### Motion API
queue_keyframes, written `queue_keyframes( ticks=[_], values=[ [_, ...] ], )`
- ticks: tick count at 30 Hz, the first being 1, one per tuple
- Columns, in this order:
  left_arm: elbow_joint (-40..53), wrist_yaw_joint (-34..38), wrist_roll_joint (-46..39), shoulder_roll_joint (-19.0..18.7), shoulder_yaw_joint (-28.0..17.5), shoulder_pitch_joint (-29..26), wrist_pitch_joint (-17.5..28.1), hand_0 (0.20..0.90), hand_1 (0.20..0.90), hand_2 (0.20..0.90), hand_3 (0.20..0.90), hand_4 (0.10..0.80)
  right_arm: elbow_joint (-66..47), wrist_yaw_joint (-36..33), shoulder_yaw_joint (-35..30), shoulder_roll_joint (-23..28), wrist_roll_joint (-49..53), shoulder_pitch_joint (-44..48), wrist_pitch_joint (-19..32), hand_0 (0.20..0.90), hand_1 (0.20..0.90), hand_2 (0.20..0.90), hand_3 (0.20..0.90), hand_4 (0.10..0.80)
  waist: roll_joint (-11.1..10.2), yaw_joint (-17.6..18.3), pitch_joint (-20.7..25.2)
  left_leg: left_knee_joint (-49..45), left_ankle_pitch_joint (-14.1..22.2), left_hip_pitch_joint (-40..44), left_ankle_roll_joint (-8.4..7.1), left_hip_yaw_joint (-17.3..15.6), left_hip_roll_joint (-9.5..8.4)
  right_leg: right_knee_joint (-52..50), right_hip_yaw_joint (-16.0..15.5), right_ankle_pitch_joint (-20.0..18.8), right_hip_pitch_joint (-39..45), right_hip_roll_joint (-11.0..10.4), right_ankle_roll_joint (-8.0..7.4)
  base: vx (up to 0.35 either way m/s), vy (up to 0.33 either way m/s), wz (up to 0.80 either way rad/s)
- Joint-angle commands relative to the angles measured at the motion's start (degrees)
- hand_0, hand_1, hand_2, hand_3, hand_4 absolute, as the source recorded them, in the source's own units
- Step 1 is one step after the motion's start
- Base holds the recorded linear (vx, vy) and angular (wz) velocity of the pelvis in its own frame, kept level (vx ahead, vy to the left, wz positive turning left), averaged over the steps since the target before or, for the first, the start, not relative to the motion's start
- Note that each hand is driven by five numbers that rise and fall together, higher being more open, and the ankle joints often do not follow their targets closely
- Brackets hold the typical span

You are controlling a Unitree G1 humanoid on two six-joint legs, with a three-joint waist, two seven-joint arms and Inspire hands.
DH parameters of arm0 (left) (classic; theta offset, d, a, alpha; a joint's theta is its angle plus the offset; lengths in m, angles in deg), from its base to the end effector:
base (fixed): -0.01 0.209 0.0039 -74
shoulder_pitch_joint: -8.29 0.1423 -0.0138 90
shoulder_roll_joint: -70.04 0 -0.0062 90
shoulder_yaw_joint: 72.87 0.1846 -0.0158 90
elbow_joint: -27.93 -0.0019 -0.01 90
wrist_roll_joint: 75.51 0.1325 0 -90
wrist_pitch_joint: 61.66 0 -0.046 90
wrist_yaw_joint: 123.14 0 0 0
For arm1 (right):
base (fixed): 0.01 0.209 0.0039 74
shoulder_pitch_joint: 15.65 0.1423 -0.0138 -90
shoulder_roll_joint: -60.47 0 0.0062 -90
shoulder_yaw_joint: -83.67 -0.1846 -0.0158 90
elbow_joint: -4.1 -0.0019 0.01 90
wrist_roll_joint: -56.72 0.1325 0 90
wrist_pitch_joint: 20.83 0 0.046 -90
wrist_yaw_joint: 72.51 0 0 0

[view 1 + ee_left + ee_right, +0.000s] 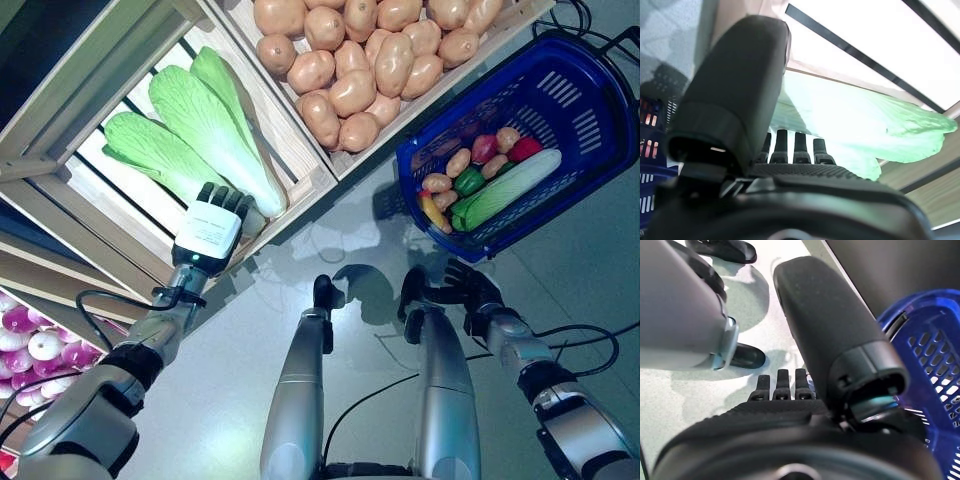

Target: Put vegetables into the basket

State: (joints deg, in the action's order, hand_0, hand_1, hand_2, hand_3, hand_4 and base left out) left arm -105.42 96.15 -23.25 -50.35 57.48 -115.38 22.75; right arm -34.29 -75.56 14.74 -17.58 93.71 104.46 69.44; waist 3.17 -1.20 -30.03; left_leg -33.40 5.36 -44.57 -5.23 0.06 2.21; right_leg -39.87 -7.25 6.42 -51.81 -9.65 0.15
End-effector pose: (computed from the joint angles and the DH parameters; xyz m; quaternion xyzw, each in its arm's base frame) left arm 0.2744 0.2841 0.0702 0.8411 -0.1411 0.0650 0.5181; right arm 0.2734 -0.2366 0.0252 -0.0244 0.2086 -0.0524 0.9763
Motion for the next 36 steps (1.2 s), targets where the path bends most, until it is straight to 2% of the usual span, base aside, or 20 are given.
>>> queue_keyframes(
  ticks=[1, 8, 14, 18, 21, 25, 35, 36],
  values=[
    [-0.5, -4.0, 2.3, -2.3, -1.1, 0.9, -2.1, 0.9, 0.9, 0.9, 0.9, 0.8, -0.8, 1.9, 0.6, 4.4, 3.1, -0.7, 1.7, 0.9, 0.9, 0.9, 0.9, 0.8, 2.9, 1.7, 0.2, 0.6, -3.1, -2.8, 1.11, -5.6, -0.6, 1.1, -0.3, 0.2, 3.5, 0.4, -2.38, -0.001, 0.008, -0.05],
    [-1.9, -8.0, 6.6, -2.3, 0.3, -1.3, -3.1, 0.9, 0.9, 0.9, 0.9, 0.8, -0.6, 2.0, 0.8, 4.3, 3.5, 0.1, 1.6, 0.9, 0.9, 0.9, 0.9, 0.8, 2.4, 2.1, 0.2, 0.8, -3.1, -3.4, 1.24, -5.6, -0.47, 1.6, -0.1, -0.2, 3.0, 0.7, -2.42, 0.0, 0.0, 0.0],
    [-3.1, -12.5, 11.4, -2.4, 2.3, -3.9, -1.1, 0.9, 0.9, 0.9, 0.9, 0.8, -0.2, 2.0, 0.9, 4.0, 4.0, 0.6, 2.1, 0.9, 0.9, 0.9, 0.9, 0.8, 1.8, 2.4, 0.2, 0.3, -2.9, -4.1, 1.44, -5.7, -0.01, 1.2, -0.2, -0.4, 2.3, 0.8, -2.53, 0.0, 0.0, -0.01],
    [-4.1, -16.7, 15.3, -2.6, 3.6, -4.5, -2.8, 0.9, 0.9, 0.9, 0.9, 0.8, 0.2, 1.9, 1.1, 3.8, 4.4, 1.1, 2.5, 0.9, 0.9, 0.9, 0.9, 0.8, 1.5, 2.6, 0.2, 0.6, -3.1, -4.4, 1.58, -5.5, 0.09, 1.7, -0.1, -0.8, 2.0, 1.0, -2.7, 0.0, 0.0, 0.0],
    [-4.8, -17.7, 17.7, -2.4, 4.0, -4.6, -4.7, 0.9, 0.9, 0.9, 0.9, 0.8, 0.2, 1.7, 1.4, 3.7, 4.7, 1.2, 2.6, 0.9, 0.9, 0.9, 0.9, 0.8, 1.4, 2.6, 0.2, 0.5, -3.0, -4.7, 1.7, -5.4, 0.16, 1.5, 0.0, -0.8, 1.7, 1.1, -2.75, 0.0, 0.0, 0.0],
    [-5.4, -17.3, 21.0, -2.2, 4.1, -5.3, -5.2, 0.9, 0.9, 0.9, 0.9, 0.8, 0.1, 1.7, 1.6, 3.5, 5.0, 1.4, 2.7, 0.9, 0.9, 0.9, 0.9, 0.8, 1.1, 2.6, 0.2, 0.3, -2.9, -5.1, 1.7, -5.3, 0.21, 1.6, 0.0, -0.9, 1.4, 1.1, -2.75, 0.002, -0.016, -0.04],
    [-5.5, -17.0, 19.0, -2.1, 4.6, -7.0, -5.9, 0.9, 0.9, 0.9, 0.9, 0.8, 0.4, 1.3, 1.9, 2.9, 5.1, 2.1, 2.4, 0.9, 0.9, 0.9, 0.9, 0.8, 1.0, 2.6, 0.2, -0.1, -2.3, -5.1, 1.87, -5.1, -0.01, 1.3, 0.1, -0.5, 1.5, 1.3, -2.57, 0.001, -0.002, -0.01],
    [-5.0, -16.5, 18.0, -2.1, 4.6, -7.1, -6.1, 0.509, 0.509, 0.509, 0.509, 0.54, 0.3, 1.0, 1.9, 2.9, 5.2, 2.0, 2.4, 0.9, 0.9, 0.9, 0.9, 0.8, 1.0, 2.6, 0.2, -0.2, -2.3, -5.1, 1.89, -5.1, -0.01, 1.1, 0.1, -0.5, 1.4, 1.3, -2.54, 0.0, 0.0, 0.0]
  ],
)
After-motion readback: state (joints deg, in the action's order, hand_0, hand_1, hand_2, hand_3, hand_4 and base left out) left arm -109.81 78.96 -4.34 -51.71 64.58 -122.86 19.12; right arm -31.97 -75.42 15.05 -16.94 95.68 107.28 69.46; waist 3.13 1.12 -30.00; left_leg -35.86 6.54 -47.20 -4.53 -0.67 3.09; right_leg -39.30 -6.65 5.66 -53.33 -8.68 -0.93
